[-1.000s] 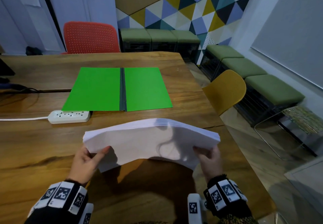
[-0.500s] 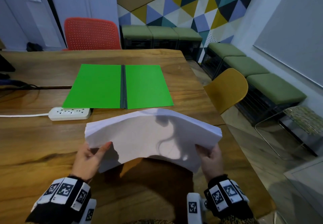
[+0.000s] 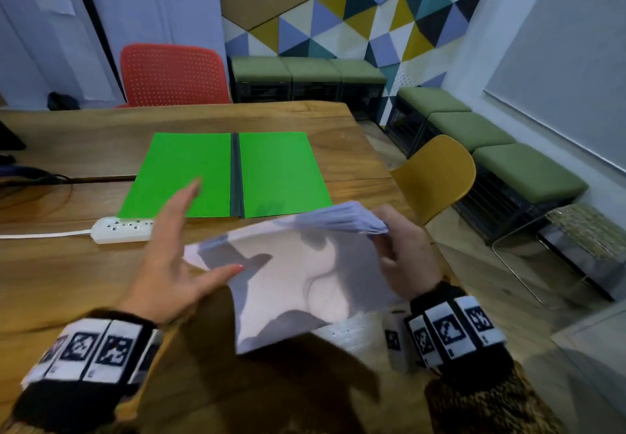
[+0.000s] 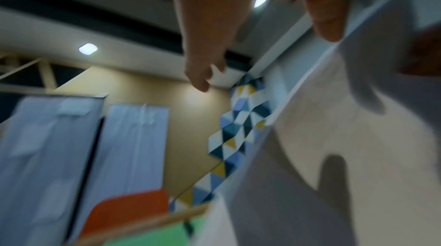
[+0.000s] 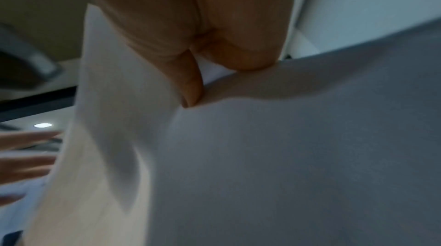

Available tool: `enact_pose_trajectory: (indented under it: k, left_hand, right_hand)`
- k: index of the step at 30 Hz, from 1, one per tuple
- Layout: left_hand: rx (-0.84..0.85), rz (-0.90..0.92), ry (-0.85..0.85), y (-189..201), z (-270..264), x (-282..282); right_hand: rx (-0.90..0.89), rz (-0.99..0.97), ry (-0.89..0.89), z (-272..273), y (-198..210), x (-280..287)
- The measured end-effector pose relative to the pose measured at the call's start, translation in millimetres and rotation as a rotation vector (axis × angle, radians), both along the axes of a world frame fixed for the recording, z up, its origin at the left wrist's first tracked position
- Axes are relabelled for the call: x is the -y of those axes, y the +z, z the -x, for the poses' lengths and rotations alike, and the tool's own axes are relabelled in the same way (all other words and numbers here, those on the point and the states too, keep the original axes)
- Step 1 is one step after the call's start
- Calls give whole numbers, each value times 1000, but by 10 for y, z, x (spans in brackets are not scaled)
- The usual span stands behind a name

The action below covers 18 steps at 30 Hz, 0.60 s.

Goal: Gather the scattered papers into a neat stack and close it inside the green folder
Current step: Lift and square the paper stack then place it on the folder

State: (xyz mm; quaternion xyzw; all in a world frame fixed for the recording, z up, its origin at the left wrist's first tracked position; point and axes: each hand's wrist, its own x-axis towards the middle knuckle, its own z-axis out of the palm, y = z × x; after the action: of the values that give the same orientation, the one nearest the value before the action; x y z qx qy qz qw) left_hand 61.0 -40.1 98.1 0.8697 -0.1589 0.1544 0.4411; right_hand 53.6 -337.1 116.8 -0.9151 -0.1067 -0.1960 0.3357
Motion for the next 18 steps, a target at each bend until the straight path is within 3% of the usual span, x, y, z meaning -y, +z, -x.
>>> enact_pose_trajectory:
  k: [3, 5, 7, 10, 13, 14, 16, 18]
  left_hand:
    - [-49, -102, -290, 168, -116, 354]
    - [-10, -66, -331, 131, -201, 486]
    - [56, -11, -257, 108, -232, 512]
    - [29, 163, -161, 61, -215, 467]
    - [-29, 334, -141, 92, -200, 405]
    - [-40, 375, -139, 122, -193, 392]
    - [-50, 435, -152, 166, -176, 379]
    - [-61, 483, -165, 182, -126, 392]
  right_hand:
    - [72, 218, 138, -72, 369, -236]
    - [102, 318, 139, -51, 508, -362]
    - [198, 376, -5, 22, 583, -415]
    - [318, 343, -355, 124, 592, -283]
    - [238, -5, -452, 188, 521, -65]
    - [179, -206, -383, 190, 481, -21]
    - [2, -657, -77, 156, 369, 15]
    - [-77, -884, 148, 119, 206, 1]
